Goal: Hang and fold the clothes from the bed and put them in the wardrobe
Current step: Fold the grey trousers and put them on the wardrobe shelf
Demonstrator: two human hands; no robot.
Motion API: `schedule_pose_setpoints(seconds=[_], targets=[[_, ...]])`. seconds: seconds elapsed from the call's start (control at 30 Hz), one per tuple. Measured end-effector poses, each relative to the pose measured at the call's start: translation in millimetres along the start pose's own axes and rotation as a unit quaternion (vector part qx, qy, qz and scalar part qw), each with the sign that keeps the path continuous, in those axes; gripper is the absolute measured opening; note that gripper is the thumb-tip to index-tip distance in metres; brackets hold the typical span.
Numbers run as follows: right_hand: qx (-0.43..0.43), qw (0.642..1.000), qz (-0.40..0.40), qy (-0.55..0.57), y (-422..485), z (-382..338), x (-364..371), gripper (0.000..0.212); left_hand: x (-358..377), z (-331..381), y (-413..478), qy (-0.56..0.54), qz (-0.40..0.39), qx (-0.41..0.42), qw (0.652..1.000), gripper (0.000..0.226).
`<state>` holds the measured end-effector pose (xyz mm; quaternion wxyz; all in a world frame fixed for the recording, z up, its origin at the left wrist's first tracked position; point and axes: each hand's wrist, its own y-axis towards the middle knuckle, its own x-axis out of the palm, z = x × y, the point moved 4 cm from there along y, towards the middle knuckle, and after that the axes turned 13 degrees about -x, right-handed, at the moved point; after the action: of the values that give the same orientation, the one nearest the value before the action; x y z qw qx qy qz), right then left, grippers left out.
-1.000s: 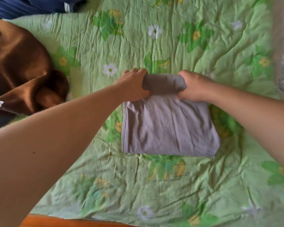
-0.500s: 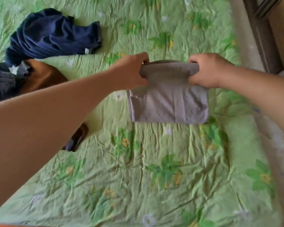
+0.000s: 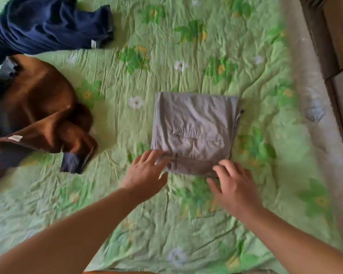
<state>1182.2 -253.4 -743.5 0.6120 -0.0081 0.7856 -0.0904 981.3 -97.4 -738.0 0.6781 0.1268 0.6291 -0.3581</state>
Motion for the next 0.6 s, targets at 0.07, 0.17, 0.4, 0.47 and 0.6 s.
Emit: schedule_pose_setpoints(seconds=[0.07,0.17,0.4,0.47,0.6], targets=[[-0.003,0.997,0.083,0.011,27.2,2.6,-9.9,0.036,-9.9,6.5,22.7,-0.047,0.057,-0.032,0.997,0.041],[-0.022,0.997,0.076,-0.026,82.7,6.0,-9.2,0.056,-0.7,18.9,63.0,-0.041,0.063,-0.069,0.995,0.057],[0.001,0.998,0.003,-0.065,123.3,33.1,42.5,0.085,57.4,15.6,100.6,-0.008,0.068,-0.069,0.995,0.07],[0.005,0.998,-0.007,-0.059,128.5,34.3,49.4,0.084,62.4,13.1,107.3,-0.008,0.063,-0.07,0.996,0.071],[0.018,0.997,-0.067,-0.029,136.4,36.2,45.1,0.081,47.7,12.0,114.2,-0.006,0.01,-0.093,0.996,0.065]])
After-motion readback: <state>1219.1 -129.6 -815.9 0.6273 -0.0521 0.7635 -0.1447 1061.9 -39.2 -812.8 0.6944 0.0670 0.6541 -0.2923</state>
